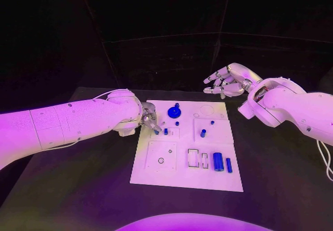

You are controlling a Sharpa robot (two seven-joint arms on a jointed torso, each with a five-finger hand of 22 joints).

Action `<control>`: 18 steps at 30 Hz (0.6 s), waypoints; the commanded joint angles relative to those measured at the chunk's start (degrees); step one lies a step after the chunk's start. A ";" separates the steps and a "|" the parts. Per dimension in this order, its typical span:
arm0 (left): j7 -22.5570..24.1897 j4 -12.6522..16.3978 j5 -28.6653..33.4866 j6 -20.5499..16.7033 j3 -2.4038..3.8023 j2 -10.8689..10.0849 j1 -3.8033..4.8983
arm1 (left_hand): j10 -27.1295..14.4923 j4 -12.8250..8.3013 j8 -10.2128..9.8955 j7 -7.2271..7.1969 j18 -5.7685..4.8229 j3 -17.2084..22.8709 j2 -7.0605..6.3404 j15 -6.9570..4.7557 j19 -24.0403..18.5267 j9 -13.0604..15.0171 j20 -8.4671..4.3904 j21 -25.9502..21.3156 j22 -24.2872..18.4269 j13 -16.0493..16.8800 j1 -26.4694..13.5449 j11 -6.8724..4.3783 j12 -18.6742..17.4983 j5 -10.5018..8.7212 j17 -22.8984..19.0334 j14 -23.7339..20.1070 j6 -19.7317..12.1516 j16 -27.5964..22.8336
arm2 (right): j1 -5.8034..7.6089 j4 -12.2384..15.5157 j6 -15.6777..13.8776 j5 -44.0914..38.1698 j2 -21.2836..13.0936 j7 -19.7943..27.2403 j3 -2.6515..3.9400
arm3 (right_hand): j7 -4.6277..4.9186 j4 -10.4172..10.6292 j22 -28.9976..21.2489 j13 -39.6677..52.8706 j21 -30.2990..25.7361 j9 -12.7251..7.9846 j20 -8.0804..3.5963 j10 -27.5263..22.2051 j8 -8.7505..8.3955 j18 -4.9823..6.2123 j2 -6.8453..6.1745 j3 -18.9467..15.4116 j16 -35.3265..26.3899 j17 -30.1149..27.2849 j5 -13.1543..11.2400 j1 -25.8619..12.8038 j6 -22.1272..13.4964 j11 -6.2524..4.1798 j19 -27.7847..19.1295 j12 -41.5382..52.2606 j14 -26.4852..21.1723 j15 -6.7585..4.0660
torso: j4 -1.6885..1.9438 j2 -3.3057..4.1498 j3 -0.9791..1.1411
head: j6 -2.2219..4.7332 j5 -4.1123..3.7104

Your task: Assemble the parts on the task board

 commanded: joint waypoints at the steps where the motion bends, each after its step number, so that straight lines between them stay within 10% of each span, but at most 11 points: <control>1: -0.67 -0.51 -0.25 1.43 -0.10 0.33 -0.13 | 0.26 -2.32 0.39 -0.24 -0.16 2.66 0.03 -0.41 1.36 0.06 -0.52 -0.32 3.47 0.06 -0.83 0.00 0.13 0.08 15.09 6.05 0.19 0.18 | 0.12 0.09 0.10 0.13 0.00 0.49 0.04 | -0.04 0.13 -0.05 -0.06 -0.20 0.07 -0.10 0.04 0.18 0.83 0.24 -0.17 -0.15 -0.05 0.18 0.49 -0.22 -0.07 0.43 -0.20 0.19 -0.14 | -0.01 0.01 -0.02 | 0.00 -0.07; 18: -0.83 -1.04 -0.25 1.68 -0.12 0.49 -0.19 | 0.67 -2.38 0.87 -0.59 -0.23 2.60 -0.12 -0.58 1.49 0.30 -0.63 -0.08 3.80 0.62 -1.10 -0.27 0.63 0.10 15.09 6.05 0.80 0.18 | 0.12 0.05 0.12 0.13 0.03 0.47 0.04 | -0.04 0.13 -0.05 -0.06 -0.20 0.07 -0.10 0.04 0.18 0.83 0.24 -0.17 -0.15 -0.05 0.18 0.49 -0.22 -0.07 0.43 -0.20 0.19 -0.14 | 0.03 0.01 -0.03 | -0.25 -0.02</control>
